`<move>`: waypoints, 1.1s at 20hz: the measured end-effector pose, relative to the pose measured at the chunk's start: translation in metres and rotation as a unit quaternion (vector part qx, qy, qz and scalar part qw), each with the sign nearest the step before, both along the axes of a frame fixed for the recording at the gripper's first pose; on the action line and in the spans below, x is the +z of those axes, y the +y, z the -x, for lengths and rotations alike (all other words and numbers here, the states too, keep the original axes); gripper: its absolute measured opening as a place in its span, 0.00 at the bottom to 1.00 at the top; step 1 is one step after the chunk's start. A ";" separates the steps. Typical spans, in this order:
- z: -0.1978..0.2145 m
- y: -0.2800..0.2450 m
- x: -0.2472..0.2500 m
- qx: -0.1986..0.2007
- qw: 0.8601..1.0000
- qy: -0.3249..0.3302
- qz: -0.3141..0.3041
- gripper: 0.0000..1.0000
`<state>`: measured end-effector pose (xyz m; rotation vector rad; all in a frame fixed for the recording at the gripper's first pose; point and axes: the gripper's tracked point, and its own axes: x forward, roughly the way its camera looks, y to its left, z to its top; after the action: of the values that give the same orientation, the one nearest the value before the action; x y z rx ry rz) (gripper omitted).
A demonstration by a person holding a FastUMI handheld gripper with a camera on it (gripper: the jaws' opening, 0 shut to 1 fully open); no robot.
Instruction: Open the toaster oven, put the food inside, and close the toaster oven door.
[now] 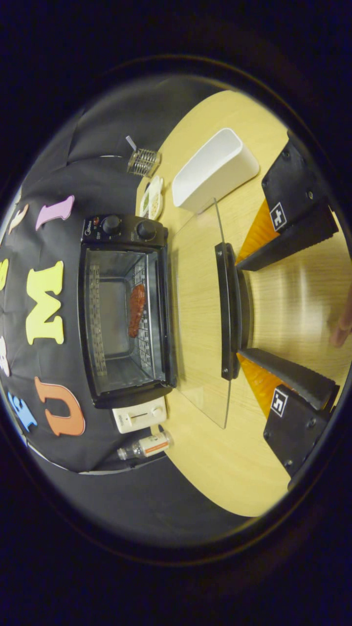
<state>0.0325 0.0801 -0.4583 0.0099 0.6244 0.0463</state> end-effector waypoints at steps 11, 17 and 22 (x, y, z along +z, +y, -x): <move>-0.025 0.005 0.068 0.005 0.998 -0.061 -0.009 1.00; -0.049 0.008 0.107 0.005 0.996 -0.092 -0.017 1.00; -0.080 0.009 0.137 -0.008 0.993 -0.113 -0.011 1.00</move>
<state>0.1126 0.0893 -0.3217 0.0309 0.3967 0.0390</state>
